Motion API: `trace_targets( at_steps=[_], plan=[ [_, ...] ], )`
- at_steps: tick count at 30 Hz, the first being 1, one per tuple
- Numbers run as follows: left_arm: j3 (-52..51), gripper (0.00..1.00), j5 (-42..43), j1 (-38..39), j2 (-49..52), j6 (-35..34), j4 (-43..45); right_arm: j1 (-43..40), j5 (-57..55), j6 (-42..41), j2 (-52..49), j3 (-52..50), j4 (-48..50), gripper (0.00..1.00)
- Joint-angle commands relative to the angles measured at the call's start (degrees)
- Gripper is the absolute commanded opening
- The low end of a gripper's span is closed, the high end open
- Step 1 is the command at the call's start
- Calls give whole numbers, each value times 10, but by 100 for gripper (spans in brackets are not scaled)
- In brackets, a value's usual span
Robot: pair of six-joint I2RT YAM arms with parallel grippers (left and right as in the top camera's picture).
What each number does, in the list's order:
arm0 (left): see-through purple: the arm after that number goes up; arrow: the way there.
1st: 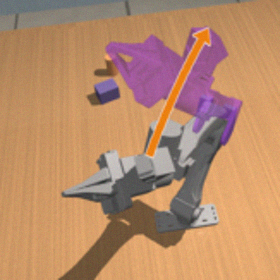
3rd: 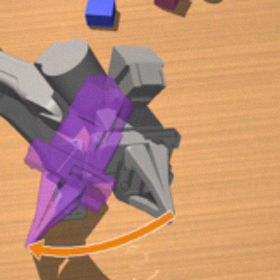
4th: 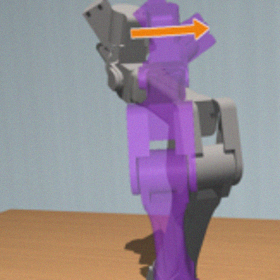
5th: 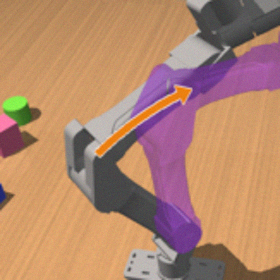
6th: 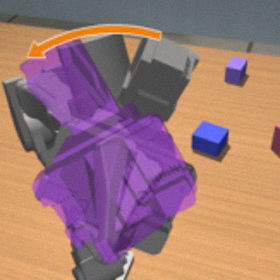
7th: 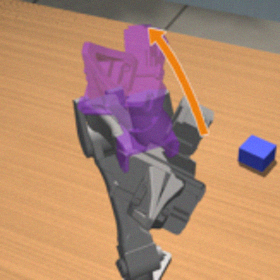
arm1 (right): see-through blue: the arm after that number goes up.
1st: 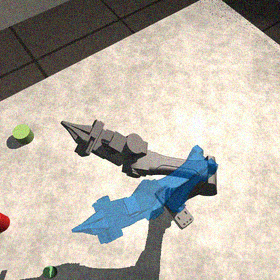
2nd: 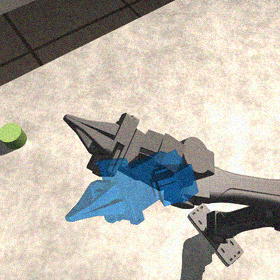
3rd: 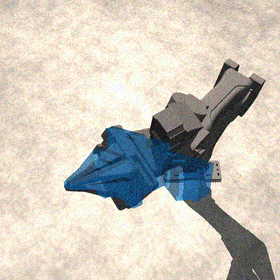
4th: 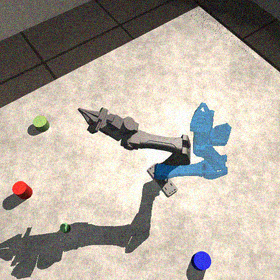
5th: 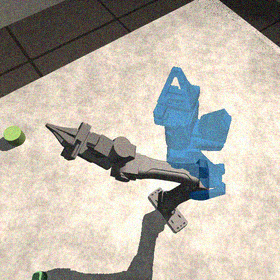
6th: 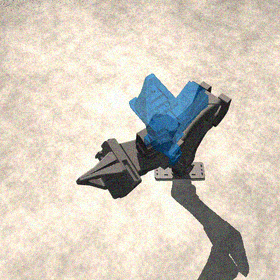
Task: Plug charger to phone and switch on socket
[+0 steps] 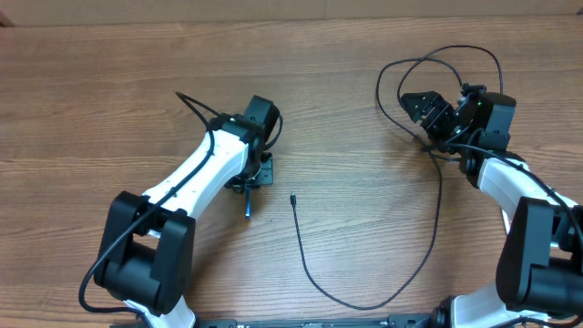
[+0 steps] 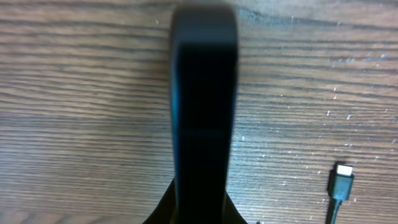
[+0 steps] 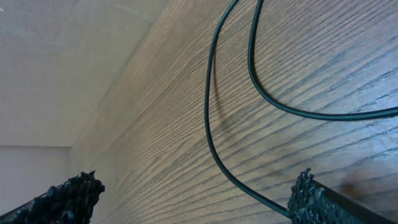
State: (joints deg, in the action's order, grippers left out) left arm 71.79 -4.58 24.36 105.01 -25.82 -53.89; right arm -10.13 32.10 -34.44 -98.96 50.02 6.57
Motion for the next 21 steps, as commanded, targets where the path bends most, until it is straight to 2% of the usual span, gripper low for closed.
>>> trace_targets(
  at_steps=[1,7,10,11,21],
  plan=[
    [-17,4,-5,5,-11,-17,10,-2,-6,6,-2,2,2,100],
    [-24,5,-5,5,-11,-44,6,-2,-6,6,-2,2,2,100],
    [-24,16,-2,6,-11,-51,6,-2,-6,6,-2,2,2,100],
    [-24,17,-3,6,-11,-51,6,-2,-5,6,-2,2,2,100],
    [-24,17,-3,6,-11,-73,4,-2,-6,6,-2,2,2,100]
  ],
)
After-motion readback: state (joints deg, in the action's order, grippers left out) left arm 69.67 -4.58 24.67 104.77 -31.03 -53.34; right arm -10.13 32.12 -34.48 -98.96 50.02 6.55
